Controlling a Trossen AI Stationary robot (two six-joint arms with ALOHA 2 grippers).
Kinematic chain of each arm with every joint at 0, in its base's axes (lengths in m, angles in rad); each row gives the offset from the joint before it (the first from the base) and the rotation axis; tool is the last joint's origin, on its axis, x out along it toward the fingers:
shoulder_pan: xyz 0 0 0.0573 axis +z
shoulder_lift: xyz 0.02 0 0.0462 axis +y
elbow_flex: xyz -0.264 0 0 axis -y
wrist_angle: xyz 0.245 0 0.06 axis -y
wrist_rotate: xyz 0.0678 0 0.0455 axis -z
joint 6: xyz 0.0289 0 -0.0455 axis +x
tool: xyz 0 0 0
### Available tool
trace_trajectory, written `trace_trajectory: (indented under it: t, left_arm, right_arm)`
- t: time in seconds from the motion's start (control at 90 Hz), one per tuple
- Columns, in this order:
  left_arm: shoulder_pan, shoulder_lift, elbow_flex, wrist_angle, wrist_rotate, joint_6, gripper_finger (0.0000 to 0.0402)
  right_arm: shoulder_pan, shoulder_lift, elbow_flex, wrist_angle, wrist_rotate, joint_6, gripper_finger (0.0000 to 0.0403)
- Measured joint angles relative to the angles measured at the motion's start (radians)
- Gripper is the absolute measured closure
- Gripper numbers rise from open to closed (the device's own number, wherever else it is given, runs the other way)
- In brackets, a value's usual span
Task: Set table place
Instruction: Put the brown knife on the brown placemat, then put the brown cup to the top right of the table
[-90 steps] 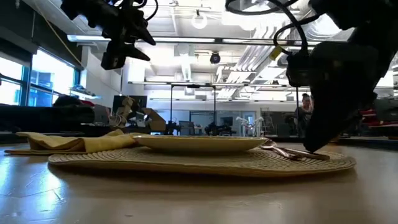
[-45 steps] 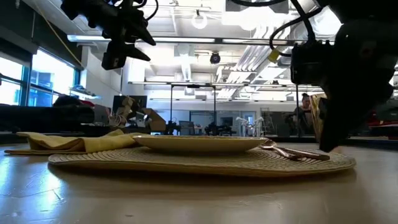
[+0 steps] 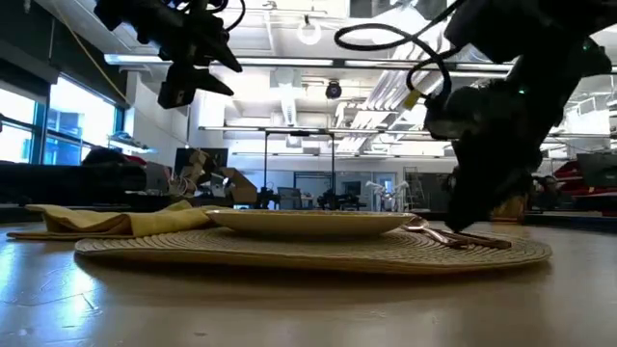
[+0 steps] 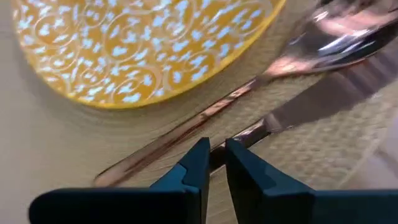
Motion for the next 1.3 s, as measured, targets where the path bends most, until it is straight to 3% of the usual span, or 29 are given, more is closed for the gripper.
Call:
trace_trajectory:
  t: [0.267,0.522,0.656,0.789,0.911,1.011,1.156,1.3]
  left_arm:
    - [0.0,0.0,0.0,0.0,0.0,0.001,0.0255]
    - [0.0,0.0,0.0,0.0,-0.001,0.001,0.0255]
    - [0.0,0.0,0.0,-0.033,0.0,0.002,0.0255]
    - [-0.002,0.002,0.001,-0.188,-0.013,0.041,0.0255]
    - [-0.001,0.003,0.0,-0.317,-0.06,0.054,0.0255]
    - [-0.006,0.003,0.0,-0.361,-0.1,0.055,0.0255]
    - [-0.013,0.003,0.0,-0.345,-0.178,0.075,0.0255]
    - [-0.011,0.003,0.0,-0.299,-0.192,0.084,0.0255]
  right_arm:
    - [0.071,0.001,0.0,0.03,-0.008,0.002,0.0369]
    - [0.028,-0.062,0.026,0.01,0.003,-0.021,0.0368]
    - [-0.027,-0.129,0.056,-0.083,0.007,-0.08,0.0368]
    - [-0.108,-0.22,0.125,-0.272,0.048,-0.111,0.0368]
    - [-0.242,-0.315,0.253,-0.542,0.1,-0.109,0.0368]
    - [-0.399,-0.368,0.399,-0.771,0.109,-0.202,0.036]
    - [-0.692,-0.379,0.614,-1.02,0.107,-0.393,0.0314]
    - [-1.005,-0.335,0.71,-1.114,0.047,-0.585,0.0262]
